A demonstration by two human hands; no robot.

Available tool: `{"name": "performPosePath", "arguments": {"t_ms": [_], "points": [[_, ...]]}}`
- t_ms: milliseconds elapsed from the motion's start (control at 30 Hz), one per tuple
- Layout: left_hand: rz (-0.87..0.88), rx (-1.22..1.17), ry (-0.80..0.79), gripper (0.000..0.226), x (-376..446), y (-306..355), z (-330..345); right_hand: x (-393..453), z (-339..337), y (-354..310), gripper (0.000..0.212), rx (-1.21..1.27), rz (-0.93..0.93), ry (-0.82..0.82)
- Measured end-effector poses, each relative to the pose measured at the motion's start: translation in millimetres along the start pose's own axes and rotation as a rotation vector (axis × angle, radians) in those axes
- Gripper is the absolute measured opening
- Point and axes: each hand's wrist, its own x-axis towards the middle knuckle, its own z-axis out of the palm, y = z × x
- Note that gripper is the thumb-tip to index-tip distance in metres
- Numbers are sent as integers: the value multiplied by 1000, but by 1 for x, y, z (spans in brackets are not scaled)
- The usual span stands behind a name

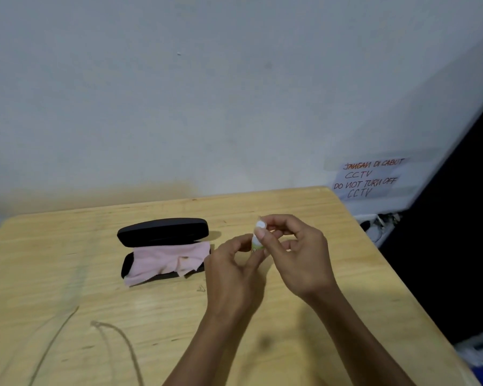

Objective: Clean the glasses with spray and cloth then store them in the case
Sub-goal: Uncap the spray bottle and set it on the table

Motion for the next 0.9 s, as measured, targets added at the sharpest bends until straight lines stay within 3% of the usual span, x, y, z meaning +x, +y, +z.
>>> {"name": "performPosePath", "arguments": {"t_ms": [100,233,467,667,900], "points": [[55,47,-1,40,-12,2,-4,-13,0,-7,14,-22,-34,42],[90,118,55,14,-25,-5,-8,-25,-2,-13,7,-58,-101,47],[68,156,90,18,-47,-17,-13,-26,-18,-40,6,-40,-199,59],[65,161,84,18,-50,-13,-17,-37,-30,-34,8,60,-155,125],[11,133,55,22,-50,-18,-19,-74,-50,32,21,-417,-1,160]]}}
